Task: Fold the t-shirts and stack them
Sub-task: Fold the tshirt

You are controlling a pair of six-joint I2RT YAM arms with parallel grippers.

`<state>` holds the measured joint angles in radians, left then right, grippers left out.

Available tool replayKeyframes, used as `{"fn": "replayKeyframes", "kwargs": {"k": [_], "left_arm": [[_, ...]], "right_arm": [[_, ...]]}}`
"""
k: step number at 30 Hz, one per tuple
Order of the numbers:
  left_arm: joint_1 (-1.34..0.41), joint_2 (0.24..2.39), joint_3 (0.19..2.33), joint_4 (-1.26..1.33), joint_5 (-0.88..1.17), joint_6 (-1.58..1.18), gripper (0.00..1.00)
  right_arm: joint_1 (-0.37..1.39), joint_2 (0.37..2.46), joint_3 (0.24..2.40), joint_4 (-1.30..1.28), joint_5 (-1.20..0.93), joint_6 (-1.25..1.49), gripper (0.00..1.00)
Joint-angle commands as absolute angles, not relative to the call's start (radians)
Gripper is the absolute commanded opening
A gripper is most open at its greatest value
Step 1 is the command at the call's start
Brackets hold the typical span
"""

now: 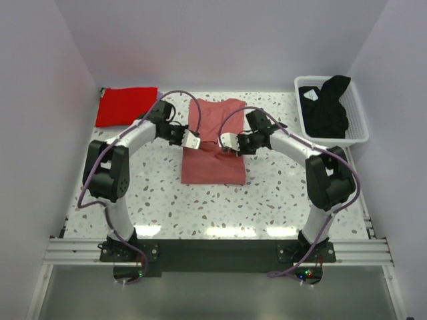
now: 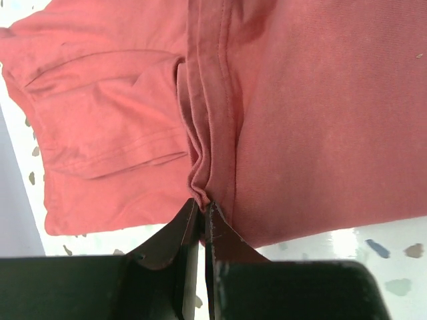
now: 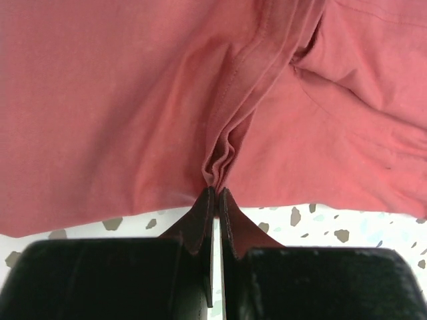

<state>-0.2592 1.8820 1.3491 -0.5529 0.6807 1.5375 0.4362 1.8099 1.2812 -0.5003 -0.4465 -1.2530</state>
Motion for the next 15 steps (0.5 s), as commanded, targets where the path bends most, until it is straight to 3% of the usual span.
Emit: {"fn": "replayKeyframes", "kwargs": {"k": [1, 15], "left_arm": [[-0.241, 1.916, 1.417, -0.528, 0.710, 1.568, 0.00], [-0.230, 1.976, 1.416, -0.456, 0.687, 1.557, 0.00]], "right_arm": [[0.414, 1.830, 1.342, -0.492, -0.511, -1.296, 0.00], [0.388, 1.907, 1.379, -0.439, -0.503, -1.296, 0.00]]}}
